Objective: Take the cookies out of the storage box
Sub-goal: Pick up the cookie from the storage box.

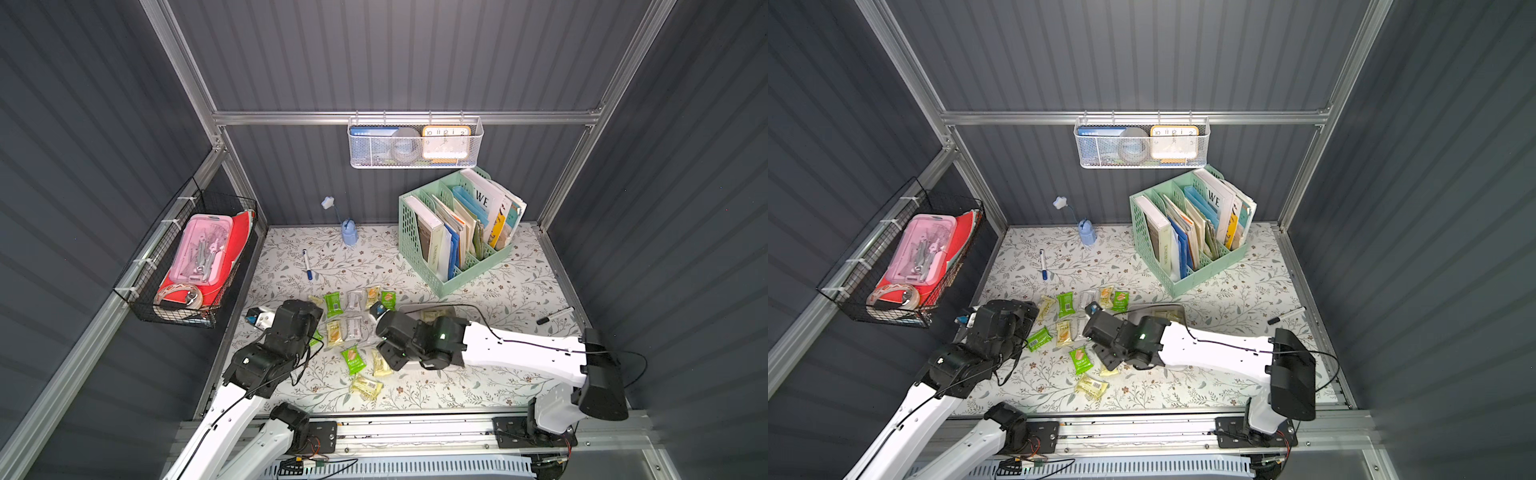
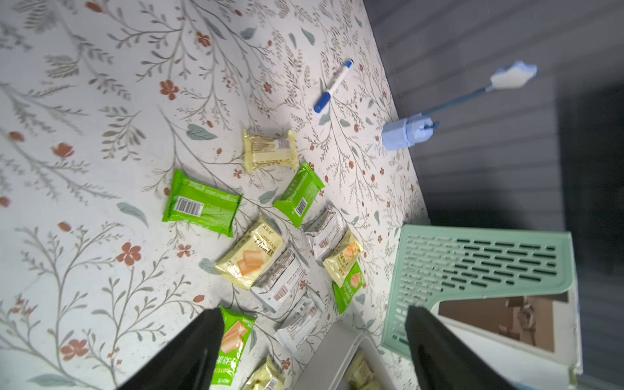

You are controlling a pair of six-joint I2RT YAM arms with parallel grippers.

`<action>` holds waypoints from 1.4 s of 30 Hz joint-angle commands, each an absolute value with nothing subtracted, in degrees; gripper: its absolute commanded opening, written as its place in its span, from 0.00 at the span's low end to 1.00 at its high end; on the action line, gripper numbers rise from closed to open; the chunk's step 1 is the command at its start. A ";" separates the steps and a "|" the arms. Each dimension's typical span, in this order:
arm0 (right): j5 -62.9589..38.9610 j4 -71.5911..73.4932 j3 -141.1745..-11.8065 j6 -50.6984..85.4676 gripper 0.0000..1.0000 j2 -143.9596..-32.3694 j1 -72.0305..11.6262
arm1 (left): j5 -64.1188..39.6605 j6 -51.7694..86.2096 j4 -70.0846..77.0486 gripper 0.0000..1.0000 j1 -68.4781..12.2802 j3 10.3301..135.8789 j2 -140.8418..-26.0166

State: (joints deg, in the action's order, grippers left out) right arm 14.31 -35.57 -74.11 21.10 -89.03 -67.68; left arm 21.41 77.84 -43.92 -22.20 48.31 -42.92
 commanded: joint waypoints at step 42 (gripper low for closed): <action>13.07 -49.31 -54.74 44.12 0.52 -59.73 -38.85 | -15.17 42.95 -28.62 0.68 -50.54 73.58 -101.90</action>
